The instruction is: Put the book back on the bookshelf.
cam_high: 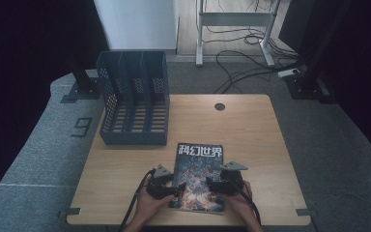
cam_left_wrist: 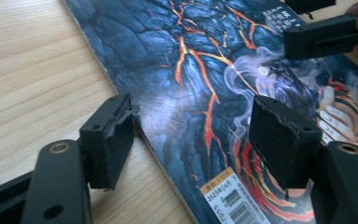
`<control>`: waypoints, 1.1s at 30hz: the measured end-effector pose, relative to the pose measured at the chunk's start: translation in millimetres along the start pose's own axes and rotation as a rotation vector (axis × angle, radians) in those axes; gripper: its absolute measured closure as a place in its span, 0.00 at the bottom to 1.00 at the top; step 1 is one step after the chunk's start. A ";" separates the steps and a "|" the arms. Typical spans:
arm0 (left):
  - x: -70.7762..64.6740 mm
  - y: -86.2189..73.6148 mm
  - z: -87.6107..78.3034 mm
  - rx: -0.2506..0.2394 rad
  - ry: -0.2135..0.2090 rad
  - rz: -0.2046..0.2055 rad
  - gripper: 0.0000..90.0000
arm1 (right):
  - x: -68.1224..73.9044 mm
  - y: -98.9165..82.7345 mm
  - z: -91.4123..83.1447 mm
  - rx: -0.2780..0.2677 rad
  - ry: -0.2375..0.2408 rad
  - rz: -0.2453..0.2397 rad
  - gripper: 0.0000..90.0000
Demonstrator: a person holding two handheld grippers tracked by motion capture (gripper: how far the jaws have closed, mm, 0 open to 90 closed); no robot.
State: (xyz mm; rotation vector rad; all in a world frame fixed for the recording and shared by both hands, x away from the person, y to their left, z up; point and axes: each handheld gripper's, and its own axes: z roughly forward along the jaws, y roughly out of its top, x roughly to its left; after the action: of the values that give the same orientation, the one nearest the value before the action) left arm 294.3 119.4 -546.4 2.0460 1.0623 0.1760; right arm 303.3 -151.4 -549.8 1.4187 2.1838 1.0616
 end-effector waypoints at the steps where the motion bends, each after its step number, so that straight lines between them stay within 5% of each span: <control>1: 0.5 -1.0 -0.9 -0.003 0.000 -0.002 0.35 | 1.6 0.3 0.5 0.001 0.001 -0.003 0.20; 13: -7.7 -2.9 1.2 -0.009 0.061 0.025 0.36 | -0.7 4.5 -7.0 -0.032 0.048 0.057 0.21; 20: -7.4 -3.1 0.9 -0.010 0.058 0.025 0.36 | -7.2 4.1 -4.0 0.004 0.044 0.119 0.23; 33: -7.6 -3.3 0.8 -0.009 0.060 0.027 0.36 | -9.8 4.9 -7.3 -0.022 0.078 0.139 0.29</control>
State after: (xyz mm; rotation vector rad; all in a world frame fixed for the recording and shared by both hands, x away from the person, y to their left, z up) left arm 287.8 114.4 -547.6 2.0592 1.0685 0.2572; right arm 306.3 -161.9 -542.5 1.5637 2.1448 1.2038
